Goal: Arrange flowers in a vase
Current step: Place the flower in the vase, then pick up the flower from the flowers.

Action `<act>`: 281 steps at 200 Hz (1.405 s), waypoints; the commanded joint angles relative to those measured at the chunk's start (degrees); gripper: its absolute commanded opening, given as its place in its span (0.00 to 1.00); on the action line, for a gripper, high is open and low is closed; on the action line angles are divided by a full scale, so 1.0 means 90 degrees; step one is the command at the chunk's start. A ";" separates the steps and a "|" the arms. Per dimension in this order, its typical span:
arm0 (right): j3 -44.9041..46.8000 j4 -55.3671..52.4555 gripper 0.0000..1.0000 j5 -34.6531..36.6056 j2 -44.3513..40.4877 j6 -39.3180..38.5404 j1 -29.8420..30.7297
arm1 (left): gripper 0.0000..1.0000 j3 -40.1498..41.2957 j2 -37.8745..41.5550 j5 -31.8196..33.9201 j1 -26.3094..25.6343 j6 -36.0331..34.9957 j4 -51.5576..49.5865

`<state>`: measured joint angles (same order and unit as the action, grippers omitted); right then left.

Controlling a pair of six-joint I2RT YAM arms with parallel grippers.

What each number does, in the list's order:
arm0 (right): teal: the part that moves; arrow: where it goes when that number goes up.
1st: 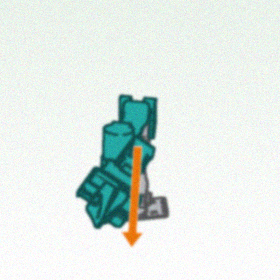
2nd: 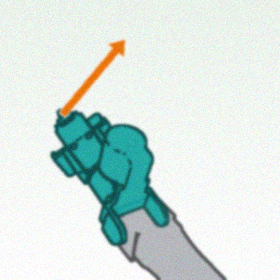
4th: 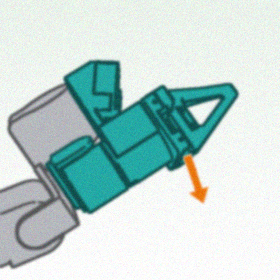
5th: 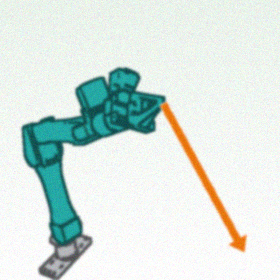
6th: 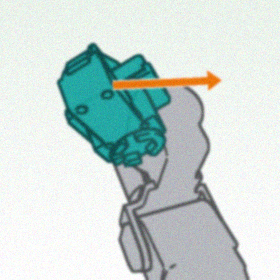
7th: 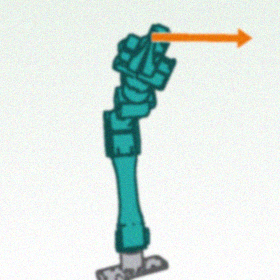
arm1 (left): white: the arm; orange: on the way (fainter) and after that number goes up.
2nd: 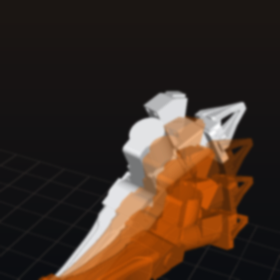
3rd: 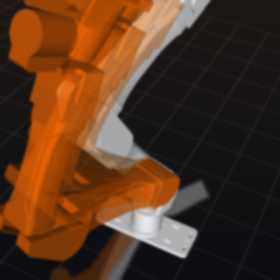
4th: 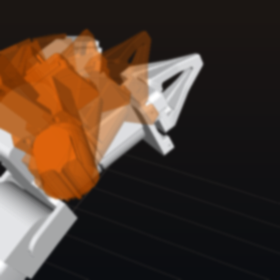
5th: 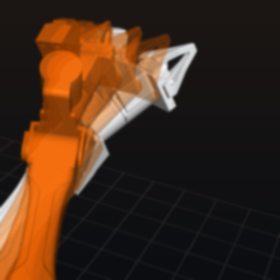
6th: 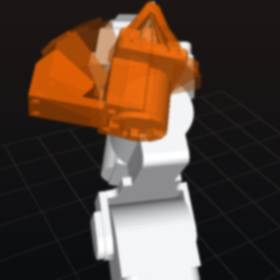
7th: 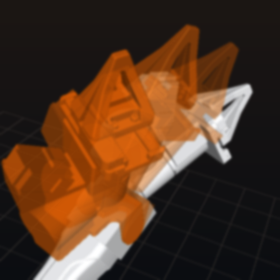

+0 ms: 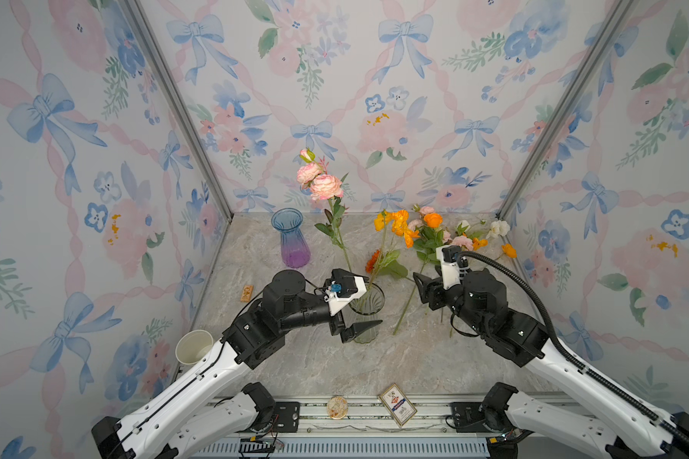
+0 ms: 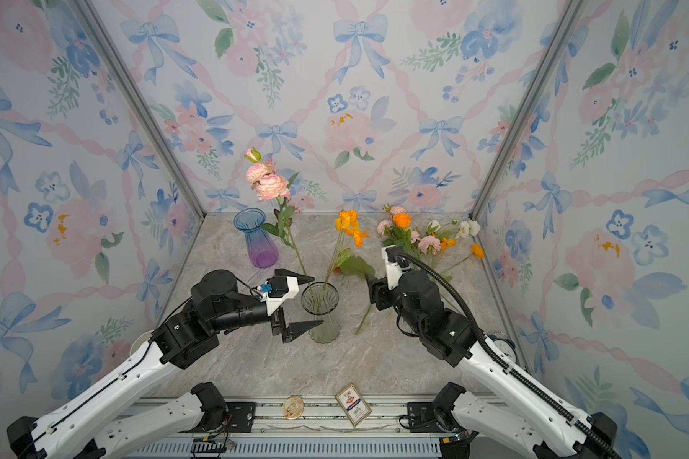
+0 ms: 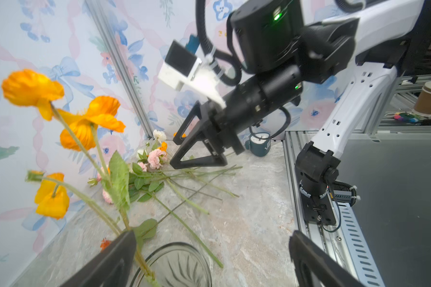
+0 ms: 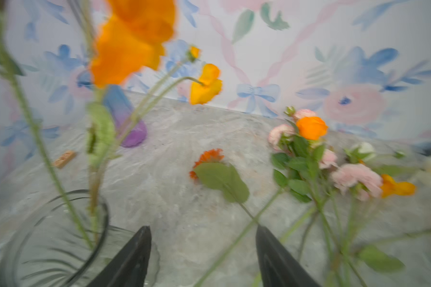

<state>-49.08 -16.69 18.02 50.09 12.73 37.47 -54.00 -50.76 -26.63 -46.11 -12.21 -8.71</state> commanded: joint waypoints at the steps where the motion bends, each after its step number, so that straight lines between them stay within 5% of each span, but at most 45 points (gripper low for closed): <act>1: 0.0241 -0.1085 0.67 0.0102 -0.0088 0.0705 -0.1199 | 0.98 -0.0375 -0.0477 0.0631 -0.0517 -0.0344 0.0069; 33: 0.0201 -0.1097 0.57 -0.0806 0.0907 0.0466 -0.2991 | 0.98 -0.1054 -0.1703 0.1507 -0.1193 -0.0951 0.0066; 60: 0.0126 -0.0192 0.41 -0.1700 0.2096 0.0263 -0.3895 | 0.98 -0.1231 -0.2335 0.1489 -0.1211 -0.0894 0.0086; 136: -0.0954 -0.0385 0.23 -0.0987 0.4534 -0.0396 -0.3939 | 0.98 -0.0121 -0.2021 0.1500 -0.1428 -0.0559 0.0873; 281: -0.1142 -0.0709 0.19 -0.0838 0.5526 -0.0409 -0.3998 | 0.98 -0.0006 -0.2045 0.1514 -0.1596 -0.0587 0.0878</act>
<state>-57.45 -21.89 9.61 98.91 9.78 1.87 -54.70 -69.38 -13.61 -60.25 -17.80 -1.69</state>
